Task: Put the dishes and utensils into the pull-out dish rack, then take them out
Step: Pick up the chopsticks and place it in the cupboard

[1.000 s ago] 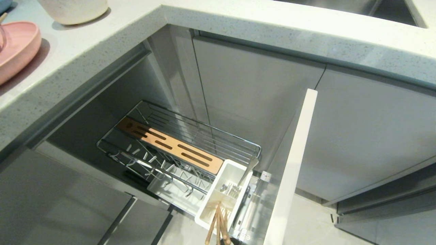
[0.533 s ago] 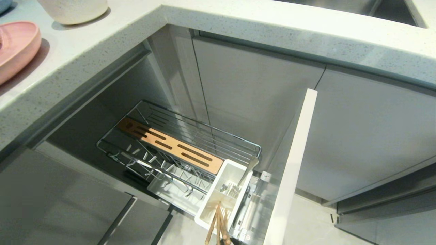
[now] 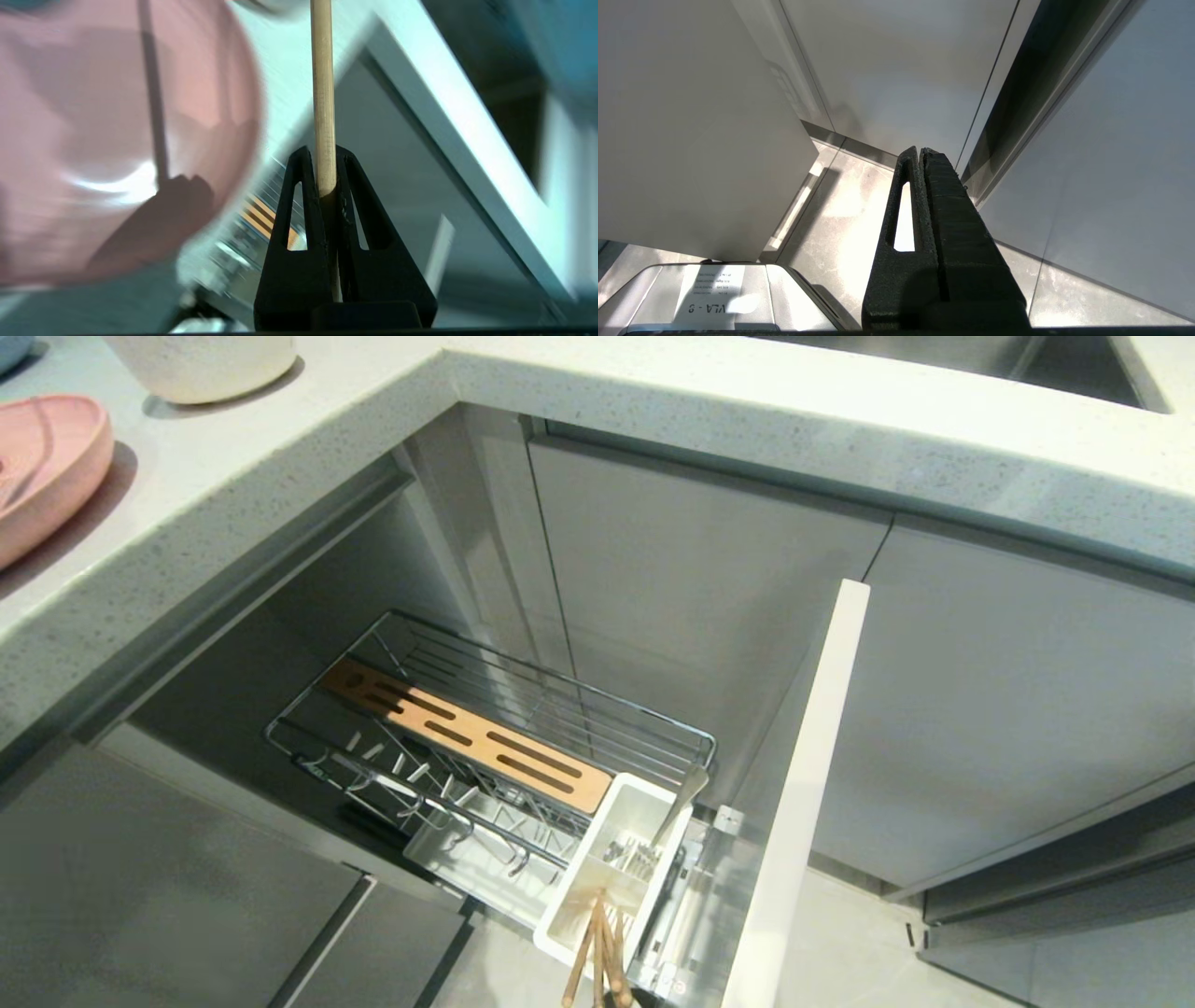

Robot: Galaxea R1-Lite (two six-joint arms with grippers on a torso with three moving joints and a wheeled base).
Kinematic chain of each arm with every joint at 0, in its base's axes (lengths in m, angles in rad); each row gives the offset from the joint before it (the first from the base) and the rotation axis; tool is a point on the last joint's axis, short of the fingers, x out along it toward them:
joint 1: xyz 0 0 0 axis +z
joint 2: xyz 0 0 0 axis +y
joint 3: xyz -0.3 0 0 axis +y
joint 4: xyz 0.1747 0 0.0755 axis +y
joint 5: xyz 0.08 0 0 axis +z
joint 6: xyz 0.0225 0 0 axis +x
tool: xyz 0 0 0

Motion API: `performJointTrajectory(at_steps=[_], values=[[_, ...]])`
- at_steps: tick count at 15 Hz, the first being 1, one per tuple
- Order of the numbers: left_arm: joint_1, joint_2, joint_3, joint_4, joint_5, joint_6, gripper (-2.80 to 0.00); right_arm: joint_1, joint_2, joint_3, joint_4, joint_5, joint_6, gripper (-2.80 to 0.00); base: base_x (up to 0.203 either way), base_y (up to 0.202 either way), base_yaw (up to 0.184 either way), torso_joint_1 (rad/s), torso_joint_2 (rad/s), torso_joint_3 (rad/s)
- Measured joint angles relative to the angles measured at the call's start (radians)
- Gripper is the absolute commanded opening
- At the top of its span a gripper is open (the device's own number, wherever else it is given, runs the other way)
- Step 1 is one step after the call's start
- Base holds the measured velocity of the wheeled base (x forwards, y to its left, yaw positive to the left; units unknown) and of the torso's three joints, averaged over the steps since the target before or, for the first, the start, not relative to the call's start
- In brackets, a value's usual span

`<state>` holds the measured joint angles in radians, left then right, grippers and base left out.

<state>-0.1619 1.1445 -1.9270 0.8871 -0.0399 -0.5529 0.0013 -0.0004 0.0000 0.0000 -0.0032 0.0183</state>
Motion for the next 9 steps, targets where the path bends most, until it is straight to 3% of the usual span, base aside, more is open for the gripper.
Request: performJointTrajectory(at_steps=[4, 9], values=[[-0.111, -0.039, 0.001, 0.056, -0.187, -0.001, -2.8, 0.0, 0.0, 0.0, 0.0, 0.0, 0.0, -2.8, 0.0, 0.0, 0.0, 0.0, 0.0, 0.0], [-0.179, -0.052, 0.002, 0.162, -0.463, 0.006, -2.8, 0.0, 0.0, 0.0, 0.0, 0.0, 0.0, -2.8, 0.0, 0.0, 0.0, 0.0, 0.0, 0.0]])
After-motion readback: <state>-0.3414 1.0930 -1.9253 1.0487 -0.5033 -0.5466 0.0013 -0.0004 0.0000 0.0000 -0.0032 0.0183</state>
